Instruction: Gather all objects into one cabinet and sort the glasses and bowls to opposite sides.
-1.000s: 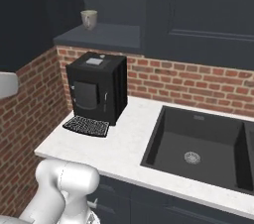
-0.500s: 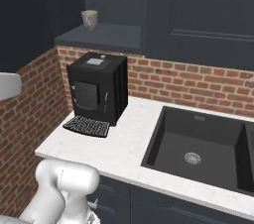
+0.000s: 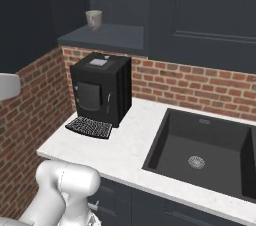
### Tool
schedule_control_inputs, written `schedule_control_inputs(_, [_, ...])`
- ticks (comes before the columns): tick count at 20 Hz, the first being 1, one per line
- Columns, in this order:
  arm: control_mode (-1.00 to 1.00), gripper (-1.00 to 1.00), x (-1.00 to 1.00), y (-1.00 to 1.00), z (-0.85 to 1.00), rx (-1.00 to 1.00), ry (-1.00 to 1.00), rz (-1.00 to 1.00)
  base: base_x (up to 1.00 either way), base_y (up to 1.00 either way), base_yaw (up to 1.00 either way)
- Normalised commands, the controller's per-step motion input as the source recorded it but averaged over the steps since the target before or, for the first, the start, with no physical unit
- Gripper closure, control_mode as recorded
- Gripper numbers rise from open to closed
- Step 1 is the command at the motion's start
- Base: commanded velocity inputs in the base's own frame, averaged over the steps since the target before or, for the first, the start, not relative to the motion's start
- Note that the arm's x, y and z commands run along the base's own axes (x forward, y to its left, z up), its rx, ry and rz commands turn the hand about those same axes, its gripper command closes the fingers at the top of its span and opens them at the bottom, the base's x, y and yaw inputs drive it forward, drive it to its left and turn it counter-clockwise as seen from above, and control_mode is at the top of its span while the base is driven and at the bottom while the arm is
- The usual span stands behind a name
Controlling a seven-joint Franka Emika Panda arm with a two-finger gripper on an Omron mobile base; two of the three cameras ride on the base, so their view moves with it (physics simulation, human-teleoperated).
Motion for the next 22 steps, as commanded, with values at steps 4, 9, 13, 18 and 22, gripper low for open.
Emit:
schedule_control_inputs(4, [1.0, -1.0, 0.0, 0.0, 0.0, 0.0, 0.0, 0.0, 0.38, -0.41, 0.16])
schedule_control_inputs(9, [1.0, -1.0, 0.0, 0.0, 0.0, 0.0, 0.0, 0.0, 0.34, -0.57, 0.12])
schedule_control_inputs(13, [1.0, -1.0, 0.0, 0.0, 0.0, 0.0, 0.0, 0.0, 0.67, -0.58, 0.06])
schedule_control_inputs(18, [-1.0, -1.0, 0.38, -0.26, 0.0, 0.07, -0.01, 0.02, 0.48, -0.34, 0.03])
schedule_control_inputs(22, [-1.0, -1.0, 1.0, -0.74, 0.02, 0.16, -0.04, 0.02, 0.0, 0.0, 0.0])
